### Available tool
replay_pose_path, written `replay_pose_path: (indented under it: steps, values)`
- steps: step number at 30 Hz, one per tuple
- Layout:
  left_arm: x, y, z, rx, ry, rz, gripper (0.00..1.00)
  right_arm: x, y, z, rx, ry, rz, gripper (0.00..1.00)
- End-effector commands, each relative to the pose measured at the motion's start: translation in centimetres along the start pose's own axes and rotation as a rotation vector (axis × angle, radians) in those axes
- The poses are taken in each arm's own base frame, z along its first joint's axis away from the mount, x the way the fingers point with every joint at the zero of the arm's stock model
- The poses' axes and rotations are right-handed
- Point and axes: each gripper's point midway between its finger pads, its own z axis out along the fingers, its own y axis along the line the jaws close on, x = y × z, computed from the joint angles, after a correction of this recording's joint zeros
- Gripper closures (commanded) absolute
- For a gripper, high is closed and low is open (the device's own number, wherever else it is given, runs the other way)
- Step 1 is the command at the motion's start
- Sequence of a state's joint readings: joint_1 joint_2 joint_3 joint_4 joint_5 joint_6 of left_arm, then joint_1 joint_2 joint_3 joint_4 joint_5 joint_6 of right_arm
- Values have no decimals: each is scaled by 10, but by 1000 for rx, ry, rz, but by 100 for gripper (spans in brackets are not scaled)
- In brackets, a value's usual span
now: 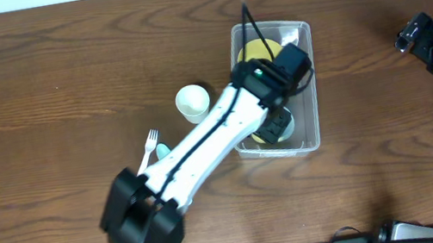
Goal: Pack container
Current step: 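Place the grey-blue cup into the yellow cup in the container, then grasp the white cup with the left gripper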
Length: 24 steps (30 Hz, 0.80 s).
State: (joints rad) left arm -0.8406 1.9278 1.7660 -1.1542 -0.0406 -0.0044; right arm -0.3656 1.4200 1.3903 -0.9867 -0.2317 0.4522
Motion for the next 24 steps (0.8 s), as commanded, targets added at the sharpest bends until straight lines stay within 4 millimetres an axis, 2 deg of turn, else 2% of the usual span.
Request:
replay_pose_path:
  steps: [1, 4, 7, 10, 13, 16, 19, 24]
  values:
    - [-11, 34, -68, -62, -181, -80, 26, -1, -2, 0, 3, -1, 13, 1]
    - [-6, 60, -89, -77, -227, -143, 22, -1, -2, 0, 3, -1, 13, 1]
    - [2, 92, -87, -101, -212, -220, 19, -1, -2, 0, 3, -1, 13, 1]
    - [16, 128, -61, -123, -145, -313, 18, -1, -2, 0, 3, -1, 13, 1]
    - [29, 145, -22, -63, -62, -388, 18, -1, -2, 0, 3, -1, 13, 1]
    - [39, 147, 17, 36, 20, -442, 18, -1, -2, 0, 3, -1, 13, 1]
    - [44, 147, 46, 92, 83, -472, 18, -1, -2, 0, 3, -1, 13, 1]
    - [43, 149, 77, 98, 122, -476, 18, -1, -2, 0, 3, -1, 13, 1]
